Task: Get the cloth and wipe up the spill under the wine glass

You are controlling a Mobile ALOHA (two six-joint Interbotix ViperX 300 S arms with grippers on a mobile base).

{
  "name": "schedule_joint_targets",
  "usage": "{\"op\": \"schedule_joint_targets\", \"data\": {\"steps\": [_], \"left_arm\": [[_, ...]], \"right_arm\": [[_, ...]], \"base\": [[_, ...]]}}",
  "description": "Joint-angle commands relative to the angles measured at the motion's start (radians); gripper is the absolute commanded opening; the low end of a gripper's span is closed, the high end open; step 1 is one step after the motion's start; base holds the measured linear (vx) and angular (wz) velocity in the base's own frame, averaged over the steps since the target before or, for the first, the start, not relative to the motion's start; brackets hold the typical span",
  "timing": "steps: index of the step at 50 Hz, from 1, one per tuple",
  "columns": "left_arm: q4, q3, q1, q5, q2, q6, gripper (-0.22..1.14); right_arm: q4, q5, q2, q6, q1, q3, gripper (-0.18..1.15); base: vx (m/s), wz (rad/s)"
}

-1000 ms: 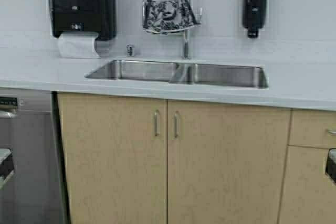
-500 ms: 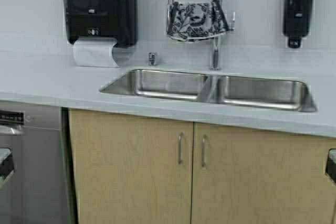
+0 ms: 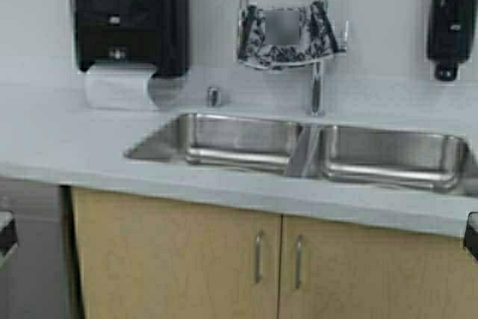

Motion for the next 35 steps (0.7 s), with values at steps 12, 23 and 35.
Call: {"op": "schedule_joint_targets", "data": {"steps": [12, 23, 35], "left_arm": [[-0.002, 0.002, -0.002, 0.011, -0.014, 0.002, 0.02], [-0.002, 0.006, -0.002, 0.035, -0.044, 0.002, 0.02], [-0.002, 0.003, -0.002, 0.035, -0.051, 0.0, 0.02]], "right_arm": [[-0.003, -0.087, 0.232, -0.006, 0.067, -0.051, 0.05], [-0.003, -0.221, 0.357, -0.005, 0.097, -0.018, 0.06], [-0.003, -0.38, 0.505, -0.002, 0.097, 0.011, 0.08]], "base": [[0.33, -0.02], [0.3, 0.02], [0.25, 0.04]]}}
